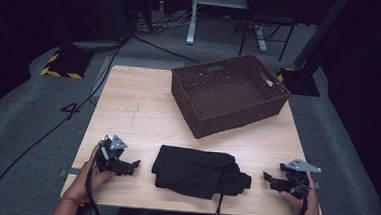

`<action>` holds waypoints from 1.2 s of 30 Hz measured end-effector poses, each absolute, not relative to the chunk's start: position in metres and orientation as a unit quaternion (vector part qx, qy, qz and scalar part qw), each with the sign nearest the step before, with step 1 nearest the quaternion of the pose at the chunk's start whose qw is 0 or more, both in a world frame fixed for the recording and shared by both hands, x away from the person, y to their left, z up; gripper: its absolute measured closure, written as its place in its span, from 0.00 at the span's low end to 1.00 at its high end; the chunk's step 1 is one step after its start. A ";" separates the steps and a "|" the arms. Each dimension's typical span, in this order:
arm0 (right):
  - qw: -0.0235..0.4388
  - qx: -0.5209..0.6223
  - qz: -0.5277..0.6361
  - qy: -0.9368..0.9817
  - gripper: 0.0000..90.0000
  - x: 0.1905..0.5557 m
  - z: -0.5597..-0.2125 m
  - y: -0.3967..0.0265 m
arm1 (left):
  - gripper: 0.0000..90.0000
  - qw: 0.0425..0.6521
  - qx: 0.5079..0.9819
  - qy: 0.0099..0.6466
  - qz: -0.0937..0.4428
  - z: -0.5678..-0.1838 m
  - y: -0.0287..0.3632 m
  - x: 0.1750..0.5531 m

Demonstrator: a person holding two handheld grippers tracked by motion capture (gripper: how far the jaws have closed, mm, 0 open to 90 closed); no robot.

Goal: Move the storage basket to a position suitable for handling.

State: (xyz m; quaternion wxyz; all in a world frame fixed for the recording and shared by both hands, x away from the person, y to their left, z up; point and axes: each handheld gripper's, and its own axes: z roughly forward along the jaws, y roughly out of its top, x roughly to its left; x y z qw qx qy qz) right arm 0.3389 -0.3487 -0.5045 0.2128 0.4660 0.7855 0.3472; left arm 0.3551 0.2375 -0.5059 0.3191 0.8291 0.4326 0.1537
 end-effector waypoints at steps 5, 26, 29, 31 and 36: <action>0.212 0.466 0.347 0.786 0.21 0.339 -0.505 -0.349 | 0.00 0.318 0.829 0.434 0.153 -0.506 0.237 0.354; 0.242 0.396 0.392 0.794 0.34 0.326 -0.465 -0.322 | 0.00 0.331 0.865 0.356 0.126 -0.506 0.206 0.336; 0.243 0.383 0.399 0.797 0.34 0.324 -0.457 -0.313 | 0.00 0.333 0.871 0.341 0.121 -0.506 0.193 0.333; 0.242 0.368 0.408 0.800 0.34 0.321 -0.450 -0.306 | 0.00 0.334 0.874 0.332 0.119 -0.506 0.185 0.332; 0.248 0.335 0.409 0.812 0.33 0.321 -0.439 -0.285 | 0.01 0.335 0.878 0.322 0.115 -0.505 0.176 0.331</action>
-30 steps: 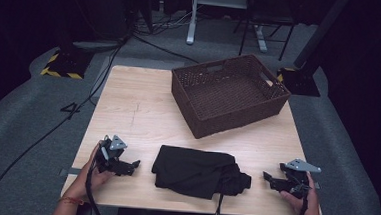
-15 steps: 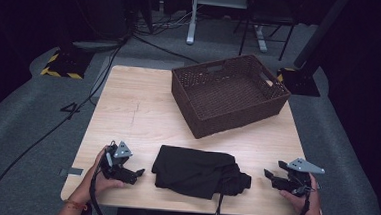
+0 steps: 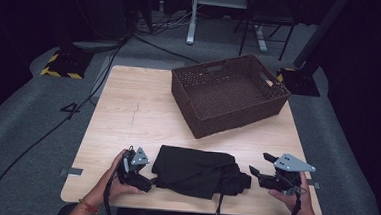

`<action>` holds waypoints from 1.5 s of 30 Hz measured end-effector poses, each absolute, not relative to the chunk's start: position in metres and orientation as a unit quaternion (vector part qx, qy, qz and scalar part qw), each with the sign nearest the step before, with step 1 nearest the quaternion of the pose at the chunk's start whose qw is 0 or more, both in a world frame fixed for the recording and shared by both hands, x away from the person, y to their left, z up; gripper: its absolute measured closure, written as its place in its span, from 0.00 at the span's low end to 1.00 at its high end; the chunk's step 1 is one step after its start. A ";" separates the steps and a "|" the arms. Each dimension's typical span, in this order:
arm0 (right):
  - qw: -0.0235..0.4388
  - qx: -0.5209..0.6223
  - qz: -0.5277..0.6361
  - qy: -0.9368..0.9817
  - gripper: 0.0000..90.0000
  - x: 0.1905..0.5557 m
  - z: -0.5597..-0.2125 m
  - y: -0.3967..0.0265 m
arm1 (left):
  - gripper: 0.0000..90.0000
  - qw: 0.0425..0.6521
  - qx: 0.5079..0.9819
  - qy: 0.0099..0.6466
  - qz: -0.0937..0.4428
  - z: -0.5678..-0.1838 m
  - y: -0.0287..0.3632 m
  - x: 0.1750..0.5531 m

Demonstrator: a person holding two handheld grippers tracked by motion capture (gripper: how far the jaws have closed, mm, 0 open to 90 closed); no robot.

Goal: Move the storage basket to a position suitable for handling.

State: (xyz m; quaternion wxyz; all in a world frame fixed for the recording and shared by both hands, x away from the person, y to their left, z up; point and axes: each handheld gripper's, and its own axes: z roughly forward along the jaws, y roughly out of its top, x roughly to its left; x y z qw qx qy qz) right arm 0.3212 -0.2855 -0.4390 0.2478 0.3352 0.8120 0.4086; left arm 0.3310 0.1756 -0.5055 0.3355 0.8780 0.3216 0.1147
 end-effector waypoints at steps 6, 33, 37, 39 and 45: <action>0.239 0.362 0.397 0.809 0.33 0.334 -0.455 -0.295 | 0.18 0.346 0.876 0.316 0.118 -0.497 0.181 0.332; 0.219 0.427 0.348 0.806 0.33 0.352 -0.502 -0.333 | 0.19 0.429 0.866 0.198 0.167 -0.376 0.089 0.399; 0.218 0.429 0.350 0.804 0.33 0.351 -0.502 -0.334 | 0.19 0.431 0.866 0.194 0.164 -0.373 0.072 0.414; 0.216 0.432 0.352 0.802 0.33 0.352 -0.502 -0.334 | 0.20 0.432 0.867 0.191 0.161 -0.373 0.063 0.422; 0.214 0.433 0.354 0.801 0.33 0.352 -0.503 -0.334 | 0.25 0.417 0.876 0.184 0.160 -0.379 0.032 0.446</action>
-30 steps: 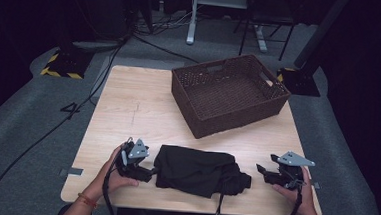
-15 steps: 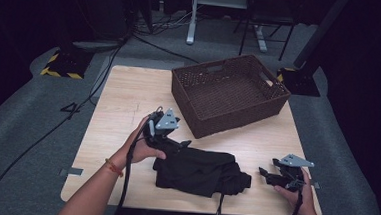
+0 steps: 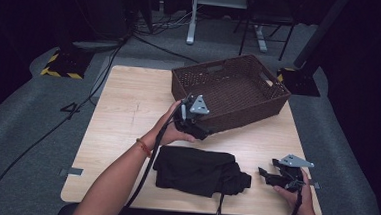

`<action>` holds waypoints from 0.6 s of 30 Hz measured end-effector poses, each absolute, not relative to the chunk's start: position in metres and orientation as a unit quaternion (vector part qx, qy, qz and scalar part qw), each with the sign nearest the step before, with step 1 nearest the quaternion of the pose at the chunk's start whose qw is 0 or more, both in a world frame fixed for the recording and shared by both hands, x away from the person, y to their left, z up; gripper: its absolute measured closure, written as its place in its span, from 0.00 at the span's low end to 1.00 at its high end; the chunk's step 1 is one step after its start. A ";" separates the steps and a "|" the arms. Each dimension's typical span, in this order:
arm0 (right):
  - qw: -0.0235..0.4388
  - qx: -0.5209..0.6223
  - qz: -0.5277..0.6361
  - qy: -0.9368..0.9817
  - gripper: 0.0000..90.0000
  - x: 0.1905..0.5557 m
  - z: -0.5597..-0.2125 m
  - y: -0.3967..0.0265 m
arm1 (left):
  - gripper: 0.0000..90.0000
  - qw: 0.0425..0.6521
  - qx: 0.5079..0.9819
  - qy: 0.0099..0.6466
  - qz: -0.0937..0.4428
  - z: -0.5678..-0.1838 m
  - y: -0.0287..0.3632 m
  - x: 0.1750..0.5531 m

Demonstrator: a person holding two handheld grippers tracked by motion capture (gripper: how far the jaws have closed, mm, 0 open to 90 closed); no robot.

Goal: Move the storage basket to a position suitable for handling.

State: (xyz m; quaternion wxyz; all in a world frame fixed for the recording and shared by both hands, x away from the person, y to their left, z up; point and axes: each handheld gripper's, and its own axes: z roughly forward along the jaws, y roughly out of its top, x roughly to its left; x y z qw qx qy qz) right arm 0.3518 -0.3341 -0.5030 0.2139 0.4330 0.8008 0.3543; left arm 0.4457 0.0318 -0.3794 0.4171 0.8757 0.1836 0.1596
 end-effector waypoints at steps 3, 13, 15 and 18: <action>0.213 0.433 0.355 0.800 0.33 0.352 -0.503 -0.334 | 0.33 0.405 0.881 0.187 0.160 -0.387 0.019 0.461; 0.206 0.434 0.359 0.800 0.33 0.352 -0.504 -0.335 | 0.65 0.399 0.884 0.203 0.136 -0.406 0.017 0.492; 0.202 0.433 0.360 0.801 0.33 0.352 -0.504 -0.335 | 0.73 0.399 0.888 0.194 0.125 -0.407 0.017 0.493; 0.201 0.432 0.360 0.802 0.33 0.352 -0.504 -0.335 | 0.86 0.392 0.894 0.181 0.123 -0.408 0.015 0.491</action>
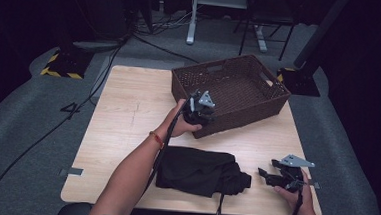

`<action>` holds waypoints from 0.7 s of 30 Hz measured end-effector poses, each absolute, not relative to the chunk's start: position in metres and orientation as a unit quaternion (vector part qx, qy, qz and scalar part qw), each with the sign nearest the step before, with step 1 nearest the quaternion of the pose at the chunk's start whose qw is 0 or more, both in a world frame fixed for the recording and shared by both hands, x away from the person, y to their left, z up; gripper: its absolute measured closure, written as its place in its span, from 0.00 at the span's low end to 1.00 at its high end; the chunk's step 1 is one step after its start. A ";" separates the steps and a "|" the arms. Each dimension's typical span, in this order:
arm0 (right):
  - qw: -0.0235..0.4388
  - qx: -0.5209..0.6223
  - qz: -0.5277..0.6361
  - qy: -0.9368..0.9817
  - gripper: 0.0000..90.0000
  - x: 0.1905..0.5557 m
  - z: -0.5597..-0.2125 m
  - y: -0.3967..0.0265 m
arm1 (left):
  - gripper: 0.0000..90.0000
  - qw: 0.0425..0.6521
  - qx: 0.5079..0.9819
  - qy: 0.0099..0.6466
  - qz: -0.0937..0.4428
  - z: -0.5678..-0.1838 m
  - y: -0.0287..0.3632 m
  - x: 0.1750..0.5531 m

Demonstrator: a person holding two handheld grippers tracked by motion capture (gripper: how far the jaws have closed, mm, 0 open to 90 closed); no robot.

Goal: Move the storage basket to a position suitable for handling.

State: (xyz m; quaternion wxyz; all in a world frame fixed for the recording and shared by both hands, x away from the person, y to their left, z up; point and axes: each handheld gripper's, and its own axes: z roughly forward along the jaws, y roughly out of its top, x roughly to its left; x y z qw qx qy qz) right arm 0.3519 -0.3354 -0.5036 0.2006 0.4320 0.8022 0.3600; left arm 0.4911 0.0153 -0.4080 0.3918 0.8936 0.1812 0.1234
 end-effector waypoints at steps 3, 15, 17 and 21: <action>0.199 0.431 0.361 0.802 0.33 0.352 -0.504 -0.335 | 0.88 0.382 0.899 0.174 0.128 -0.411 0.019 0.490; 0.199 0.432 0.361 0.802 0.32 0.352 -0.504 -0.335 | 0.84 0.387 0.892 0.199 0.120 -0.413 0.078 0.486; 0.199 0.432 0.361 0.802 0.32 0.352 -0.504 -0.335 | 0.82 0.385 0.893 0.200 0.121 -0.413 0.083 0.485; 0.199 0.433 0.361 0.801 0.32 0.352 -0.504 -0.335 | 0.81 0.379 0.894 0.202 0.125 -0.413 0.107 0.476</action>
